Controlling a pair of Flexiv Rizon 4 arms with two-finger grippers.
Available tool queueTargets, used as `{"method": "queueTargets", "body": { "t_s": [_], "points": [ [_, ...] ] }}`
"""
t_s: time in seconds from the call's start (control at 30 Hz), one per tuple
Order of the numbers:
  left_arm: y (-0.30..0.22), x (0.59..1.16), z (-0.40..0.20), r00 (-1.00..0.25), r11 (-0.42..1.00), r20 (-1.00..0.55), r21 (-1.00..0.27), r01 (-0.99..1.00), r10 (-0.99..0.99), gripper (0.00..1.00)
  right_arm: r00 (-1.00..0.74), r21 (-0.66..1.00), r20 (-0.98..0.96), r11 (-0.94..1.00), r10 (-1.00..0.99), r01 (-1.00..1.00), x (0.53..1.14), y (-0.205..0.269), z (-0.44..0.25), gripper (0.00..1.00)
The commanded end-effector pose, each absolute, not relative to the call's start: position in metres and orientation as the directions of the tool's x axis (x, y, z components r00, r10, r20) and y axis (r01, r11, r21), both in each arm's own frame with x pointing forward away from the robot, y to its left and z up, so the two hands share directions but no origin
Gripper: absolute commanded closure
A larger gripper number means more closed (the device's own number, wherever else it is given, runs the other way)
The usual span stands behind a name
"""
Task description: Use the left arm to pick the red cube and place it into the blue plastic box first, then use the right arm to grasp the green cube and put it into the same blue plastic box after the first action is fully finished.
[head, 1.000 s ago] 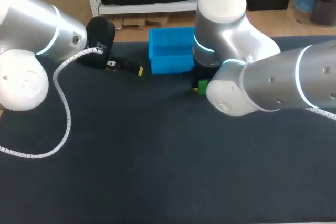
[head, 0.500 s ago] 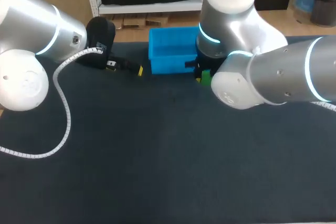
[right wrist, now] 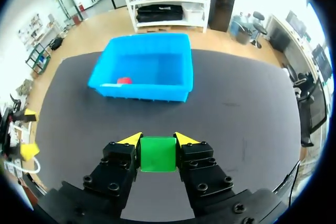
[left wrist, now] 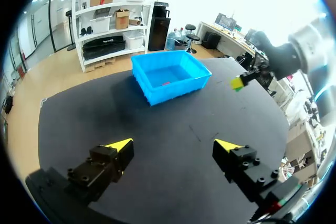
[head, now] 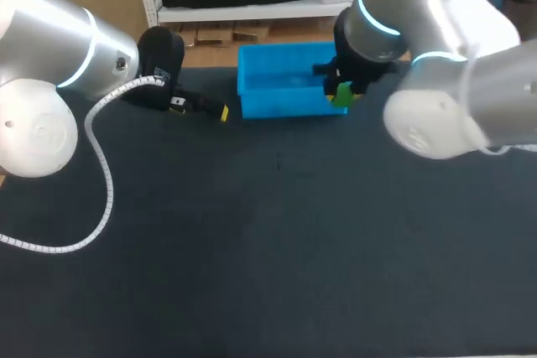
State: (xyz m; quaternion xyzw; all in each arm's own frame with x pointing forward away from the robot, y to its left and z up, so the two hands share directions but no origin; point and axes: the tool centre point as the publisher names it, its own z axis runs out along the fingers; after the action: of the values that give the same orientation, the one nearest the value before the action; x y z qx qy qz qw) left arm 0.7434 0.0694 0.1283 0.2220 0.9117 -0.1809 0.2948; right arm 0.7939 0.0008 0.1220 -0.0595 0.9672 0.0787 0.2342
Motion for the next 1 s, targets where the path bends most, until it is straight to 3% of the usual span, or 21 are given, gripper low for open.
{"method": "queueTargets", "body": {
  "t_s": [0.03, 0.4, 1.0],
  "points": [
    [0.071, 0.744, 0.128, -0.725, 0.832, -0.621, -0.202, 0.516, 0.299, 0.0, -0.843, 0.131, -0.534, 0.979, -0.066, -0.159, 0.76, -0.01, 0.15, 1.0],
    [0.071, 0.744, 0.128, -0.725, 0.832, -0.621, -0.202, 0.516, 0.299, 0.0, -0.822, 0.159, -0.565, 0.967, -0.078, -0.201, 0.765, -0.001, 0.152, 1.0],
    [0.071, 0.744, 0.128, -0.725, 0.832, -0.621, -0.202, 0.516, 0.299, 0.0, -0.79, 0.17, -0.603, 0.95, -0.109, -0.261, 0.838, 0.041, 0.143, 1.0]
  ]
}}
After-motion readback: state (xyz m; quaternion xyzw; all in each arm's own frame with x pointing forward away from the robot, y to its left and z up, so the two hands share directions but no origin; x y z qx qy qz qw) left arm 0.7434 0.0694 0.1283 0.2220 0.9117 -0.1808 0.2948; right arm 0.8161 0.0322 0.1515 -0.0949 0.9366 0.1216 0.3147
